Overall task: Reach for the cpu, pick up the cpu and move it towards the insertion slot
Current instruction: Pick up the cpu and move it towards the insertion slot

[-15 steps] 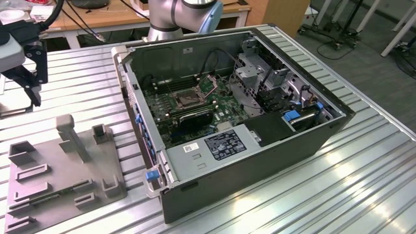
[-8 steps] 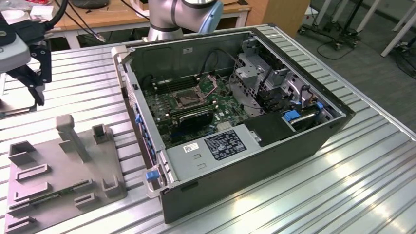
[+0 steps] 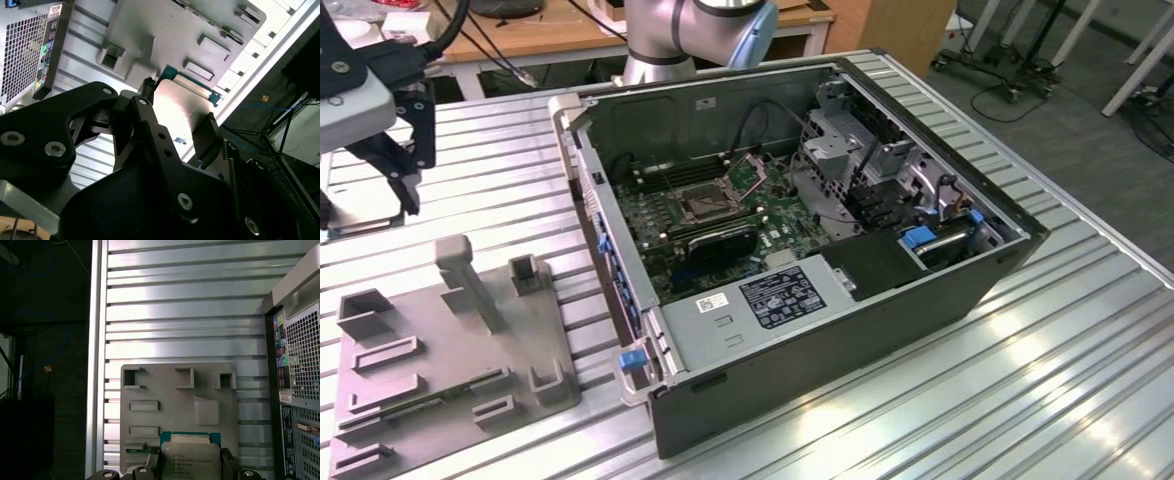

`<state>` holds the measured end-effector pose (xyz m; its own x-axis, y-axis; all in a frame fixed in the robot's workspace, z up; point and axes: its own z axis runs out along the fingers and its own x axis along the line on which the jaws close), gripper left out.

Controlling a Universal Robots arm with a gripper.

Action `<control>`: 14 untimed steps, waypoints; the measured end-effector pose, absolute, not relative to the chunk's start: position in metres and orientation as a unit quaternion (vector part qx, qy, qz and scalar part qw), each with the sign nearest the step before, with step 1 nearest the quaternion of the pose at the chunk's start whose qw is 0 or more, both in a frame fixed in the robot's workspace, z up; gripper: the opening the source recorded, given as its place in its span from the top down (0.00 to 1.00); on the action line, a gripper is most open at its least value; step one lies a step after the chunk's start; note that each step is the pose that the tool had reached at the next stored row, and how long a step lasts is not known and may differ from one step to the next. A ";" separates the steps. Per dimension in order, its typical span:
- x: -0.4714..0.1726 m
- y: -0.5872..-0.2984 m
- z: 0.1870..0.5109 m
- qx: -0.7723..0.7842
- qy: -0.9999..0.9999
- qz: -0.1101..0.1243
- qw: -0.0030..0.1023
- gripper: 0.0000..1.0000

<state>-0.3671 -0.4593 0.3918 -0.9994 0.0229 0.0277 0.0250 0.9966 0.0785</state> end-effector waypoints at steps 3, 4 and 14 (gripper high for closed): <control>-0.365 -0.459 0.392 -0.012 -0.999 -0.039 0.013 0.46; -0.364 -0.459 0.392 -0.012 -0.999 -0.039 0.013 0.46; -0.355 -0.459 0.392 -0.012 -0.999 -0.039 0.014 0.46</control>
<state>-0.3551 -0.4593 0.3918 -0.9993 0.0229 0.0280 0.0250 0.9966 0.0785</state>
